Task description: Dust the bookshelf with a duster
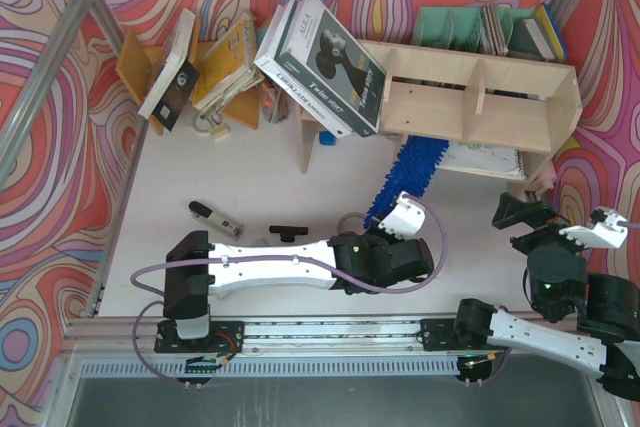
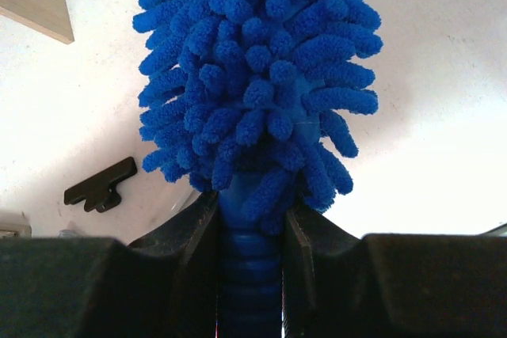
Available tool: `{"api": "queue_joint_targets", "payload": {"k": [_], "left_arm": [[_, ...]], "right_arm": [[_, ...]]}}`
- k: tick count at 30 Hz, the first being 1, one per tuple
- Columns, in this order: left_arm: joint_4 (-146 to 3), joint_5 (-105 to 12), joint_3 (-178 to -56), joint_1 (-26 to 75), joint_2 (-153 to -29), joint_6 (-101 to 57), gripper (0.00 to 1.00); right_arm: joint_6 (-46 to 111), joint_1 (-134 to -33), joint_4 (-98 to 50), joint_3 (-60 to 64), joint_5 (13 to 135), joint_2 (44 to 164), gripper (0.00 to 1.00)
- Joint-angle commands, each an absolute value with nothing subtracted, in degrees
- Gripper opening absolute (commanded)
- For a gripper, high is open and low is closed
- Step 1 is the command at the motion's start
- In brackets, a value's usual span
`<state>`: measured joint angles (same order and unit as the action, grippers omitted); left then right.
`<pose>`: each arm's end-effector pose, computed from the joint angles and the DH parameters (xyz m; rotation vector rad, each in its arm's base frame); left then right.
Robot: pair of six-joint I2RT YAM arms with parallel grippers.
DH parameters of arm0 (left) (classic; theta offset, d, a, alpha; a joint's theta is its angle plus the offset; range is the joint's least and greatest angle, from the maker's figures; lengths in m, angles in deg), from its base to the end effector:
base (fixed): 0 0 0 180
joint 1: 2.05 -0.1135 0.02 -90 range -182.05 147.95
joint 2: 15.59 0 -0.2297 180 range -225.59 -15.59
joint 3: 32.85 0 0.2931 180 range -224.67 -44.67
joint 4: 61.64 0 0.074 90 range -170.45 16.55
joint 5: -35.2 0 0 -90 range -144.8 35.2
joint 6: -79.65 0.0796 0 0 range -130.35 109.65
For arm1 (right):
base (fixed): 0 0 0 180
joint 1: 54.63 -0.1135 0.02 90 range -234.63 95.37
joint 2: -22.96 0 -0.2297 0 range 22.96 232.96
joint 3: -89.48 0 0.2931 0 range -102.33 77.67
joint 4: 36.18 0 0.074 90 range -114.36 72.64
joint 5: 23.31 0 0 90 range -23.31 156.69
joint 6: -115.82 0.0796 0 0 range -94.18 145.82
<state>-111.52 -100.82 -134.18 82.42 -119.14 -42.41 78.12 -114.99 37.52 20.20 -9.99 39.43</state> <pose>0.1000 -0.4385 0.2234 0.6625 2.0499 -0.1463 0.0986 0.0166 0.3792 0.6882 1.5070 0.1960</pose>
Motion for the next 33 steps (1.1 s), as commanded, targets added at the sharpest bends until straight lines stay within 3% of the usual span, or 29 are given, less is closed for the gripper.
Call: {"api": "queue_joint_targets", "payload": {"k": [1,21,33], "left_arm": [[-111.4,-103.3,-133.9,81.9,-117.6,-44.3,0.00],[-107.8,-91.8,-144.9,84.7,-127.9,-33.4,0.00],[-112.1,-97.0,-137.1,81.6,-123.3,-43.2,0.00]], "right_arm": [[77.5,-115.5,36.5,20.6,-11.5,40.1,0.98],[77.2,-115.5,36.5,20.7,-11.3,39.4,0.98],[77.2,-115.5,36.5,20.7,-11.2,39.5,0.98]]}}
